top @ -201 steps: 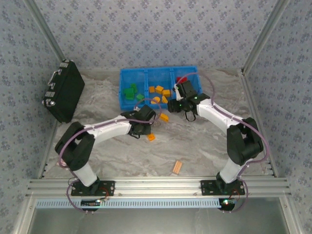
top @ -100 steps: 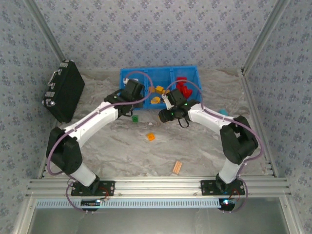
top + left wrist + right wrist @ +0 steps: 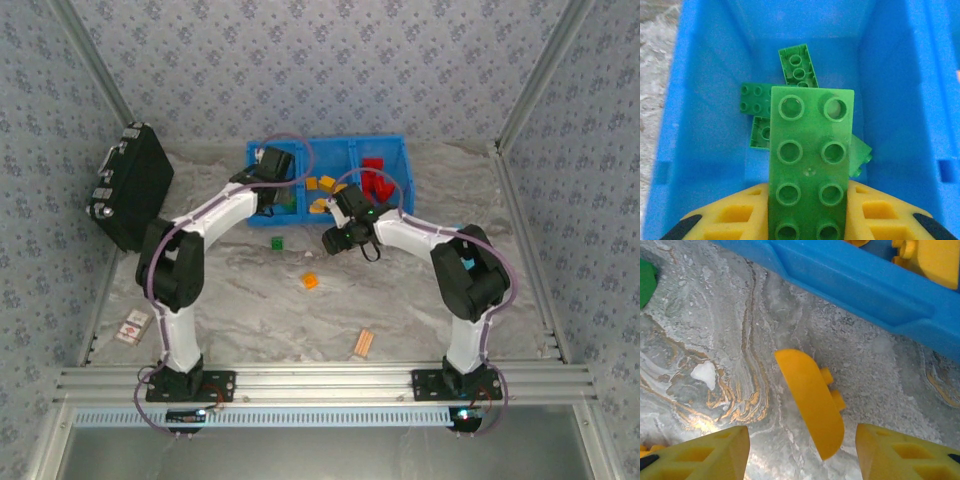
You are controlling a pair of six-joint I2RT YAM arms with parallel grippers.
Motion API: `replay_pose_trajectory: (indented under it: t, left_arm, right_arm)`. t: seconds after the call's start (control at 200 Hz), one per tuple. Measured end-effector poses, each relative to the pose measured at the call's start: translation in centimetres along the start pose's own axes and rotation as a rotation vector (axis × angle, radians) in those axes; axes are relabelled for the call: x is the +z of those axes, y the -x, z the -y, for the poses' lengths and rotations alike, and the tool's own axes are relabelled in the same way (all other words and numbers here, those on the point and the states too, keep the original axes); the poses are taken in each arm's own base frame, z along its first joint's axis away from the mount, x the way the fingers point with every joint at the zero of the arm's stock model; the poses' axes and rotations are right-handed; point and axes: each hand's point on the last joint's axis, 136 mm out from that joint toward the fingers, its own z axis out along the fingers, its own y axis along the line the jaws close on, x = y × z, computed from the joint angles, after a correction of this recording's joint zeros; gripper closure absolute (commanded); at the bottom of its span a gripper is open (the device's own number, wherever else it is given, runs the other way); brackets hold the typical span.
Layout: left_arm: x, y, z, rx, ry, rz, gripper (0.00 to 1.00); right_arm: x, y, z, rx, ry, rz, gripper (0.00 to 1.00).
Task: Sort the legos into containers by color
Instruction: Place the lego in the container.
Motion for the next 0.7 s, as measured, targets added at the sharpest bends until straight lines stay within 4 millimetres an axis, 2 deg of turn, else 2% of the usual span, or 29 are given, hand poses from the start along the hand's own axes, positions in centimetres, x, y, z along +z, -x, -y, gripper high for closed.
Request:
replay_pose_trajectory:
  t: [0.115, 0.28, 0.61, 0.7]
  left_arm:
    - [1.6, 0.0, 0.4, 0.003, -0.001, -0.019, 0.77]
    - [2.8, 0.8, 1.0, -0.005, -0.017, -0.022, 0.76]
    - [4.7, 0.3, 0.3, -0.008, 0.010, -0.061, 0.70]
    - [5.2, 0.0, 0.0, -0.006, 0.021, -0.078, 0.67]
  right_arm:
    - [0.3, 0.0, 0.3, -0.013, -0.022, -0.006, 0.40]
    - [1.0, 0.9, 0.6, -0.025, -0.047, 0.002, 0.40]
    - [2.9, -0.1, 1.0, -0.025, -0.060, -0.046, 0.41]
    - [3.2, 0.0, 1.0, -0.025, -0.060, -0.048, 0.44]
